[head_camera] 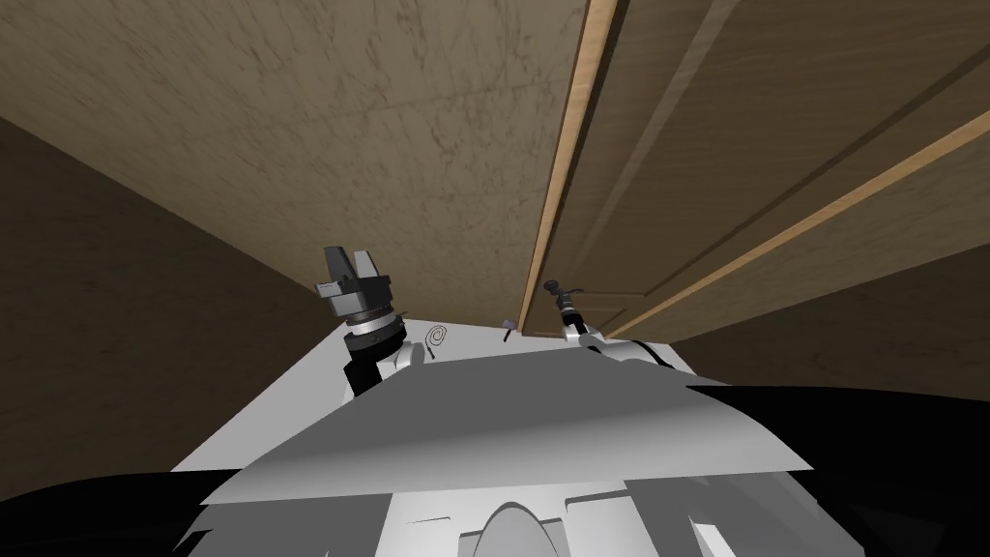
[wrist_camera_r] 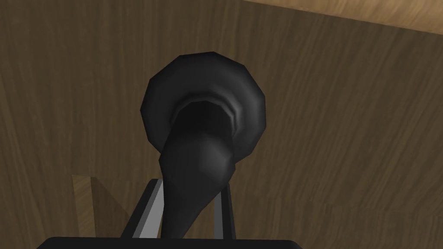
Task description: Pull the door open
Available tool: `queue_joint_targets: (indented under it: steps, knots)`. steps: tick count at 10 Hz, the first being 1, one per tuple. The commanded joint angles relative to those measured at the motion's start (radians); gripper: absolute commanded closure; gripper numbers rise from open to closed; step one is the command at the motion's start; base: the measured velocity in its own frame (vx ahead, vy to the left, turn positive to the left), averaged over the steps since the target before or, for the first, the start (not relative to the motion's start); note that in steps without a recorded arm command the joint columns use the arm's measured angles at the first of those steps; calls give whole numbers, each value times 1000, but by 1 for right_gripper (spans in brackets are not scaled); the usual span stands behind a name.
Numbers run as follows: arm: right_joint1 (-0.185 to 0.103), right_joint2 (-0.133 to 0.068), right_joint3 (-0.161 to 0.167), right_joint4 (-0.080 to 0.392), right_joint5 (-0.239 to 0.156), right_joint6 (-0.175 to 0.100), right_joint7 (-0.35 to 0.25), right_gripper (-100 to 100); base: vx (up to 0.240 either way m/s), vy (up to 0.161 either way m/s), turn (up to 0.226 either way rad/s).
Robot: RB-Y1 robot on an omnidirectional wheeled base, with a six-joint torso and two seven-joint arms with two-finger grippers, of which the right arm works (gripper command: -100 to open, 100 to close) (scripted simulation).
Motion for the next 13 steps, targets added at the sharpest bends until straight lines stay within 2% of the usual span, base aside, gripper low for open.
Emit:
queue_joint_targets:
  steps: [1,2,4,5,8,9,10,11,13]
  knots:
    - [17,-4,8,-16,13,-1,-18,100,-201,-42,114]
    - [23,-11,12,-18,21,-6,-31,100,-201,-57,169]
    - [23,-11,12,-18,21,-6,-31,100,-100,-32,37]
    - [34,-24,19,-22,38,-17,-57,100,-122,-26,198]
    - [52,-43,29,-29,63,-33,-97,100,-210,-108,187]
    - [53,-40,24,-44,55,-18,-86,100,-95,-44,56]
    - [64,-49,45,-44,68,-35,-112,100,-163,-50,123]
    - [65,-52,49,-44,71,-39,-118,100,-212,-83,97]
    - [76,-68,76,-44,87,-66,-152,100,-221,-87,112]
